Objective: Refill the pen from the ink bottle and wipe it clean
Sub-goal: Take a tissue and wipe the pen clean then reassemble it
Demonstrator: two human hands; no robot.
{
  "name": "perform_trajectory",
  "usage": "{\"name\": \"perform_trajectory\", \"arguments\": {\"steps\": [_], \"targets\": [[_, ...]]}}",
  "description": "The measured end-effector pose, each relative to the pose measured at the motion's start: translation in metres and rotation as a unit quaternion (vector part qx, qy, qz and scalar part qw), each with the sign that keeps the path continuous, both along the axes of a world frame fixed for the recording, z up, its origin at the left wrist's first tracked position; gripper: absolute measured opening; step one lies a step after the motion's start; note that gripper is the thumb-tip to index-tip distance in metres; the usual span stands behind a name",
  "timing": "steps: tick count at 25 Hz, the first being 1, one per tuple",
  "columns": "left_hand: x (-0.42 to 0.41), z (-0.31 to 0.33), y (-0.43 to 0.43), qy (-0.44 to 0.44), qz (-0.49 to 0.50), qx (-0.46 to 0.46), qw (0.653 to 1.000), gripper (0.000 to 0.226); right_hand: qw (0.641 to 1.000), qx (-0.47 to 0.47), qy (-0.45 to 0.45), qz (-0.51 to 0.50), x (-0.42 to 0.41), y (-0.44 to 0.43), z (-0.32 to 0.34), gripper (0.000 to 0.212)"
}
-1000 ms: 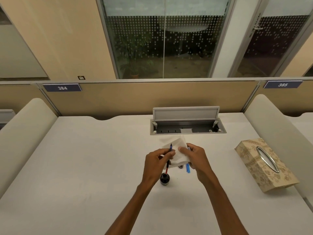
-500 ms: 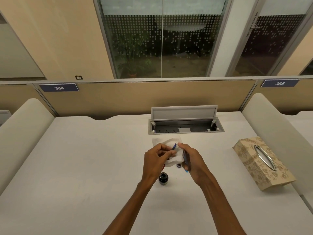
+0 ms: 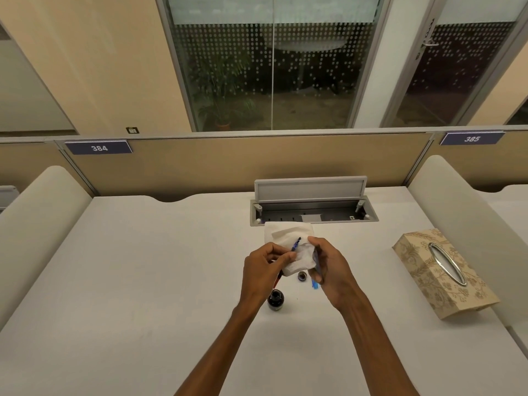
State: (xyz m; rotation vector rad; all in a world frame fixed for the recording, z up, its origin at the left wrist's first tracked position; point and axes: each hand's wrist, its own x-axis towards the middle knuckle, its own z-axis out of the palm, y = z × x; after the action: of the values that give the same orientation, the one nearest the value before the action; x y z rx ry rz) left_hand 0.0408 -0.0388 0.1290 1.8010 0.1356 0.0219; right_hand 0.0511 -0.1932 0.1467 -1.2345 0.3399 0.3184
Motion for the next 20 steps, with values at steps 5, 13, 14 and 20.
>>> {"name": "perform_trajectory", "arguments": {"steps": [5,13,14,20], "targets": [[-0.002,0.002,-0.003,-0.011,0.031,-0.020,0.999,0.022,0.998,-0.026,0.015,-0.047,0.000,0.001,0.005,0.022],[0.000,0.013,-0.010,-0.067,0.049,0.085,0.993,0.019,0.995,0.010,0.031,-0.091,-0.005,0.010,0.010,0.029],[-0.001,0.014,-0.010,-0.081,0.048,0.107,0.990,0.018,0.995,0.018,0.031,-0.094,-0.006,0.010,0.010,0.036],[-0.003,0.020,-0.012,-0.103,-0.017,0.218,0.970,0.030,0.994,0.029,0.022,-0.104,-0.008,0.007,0.012,0.030]]}}
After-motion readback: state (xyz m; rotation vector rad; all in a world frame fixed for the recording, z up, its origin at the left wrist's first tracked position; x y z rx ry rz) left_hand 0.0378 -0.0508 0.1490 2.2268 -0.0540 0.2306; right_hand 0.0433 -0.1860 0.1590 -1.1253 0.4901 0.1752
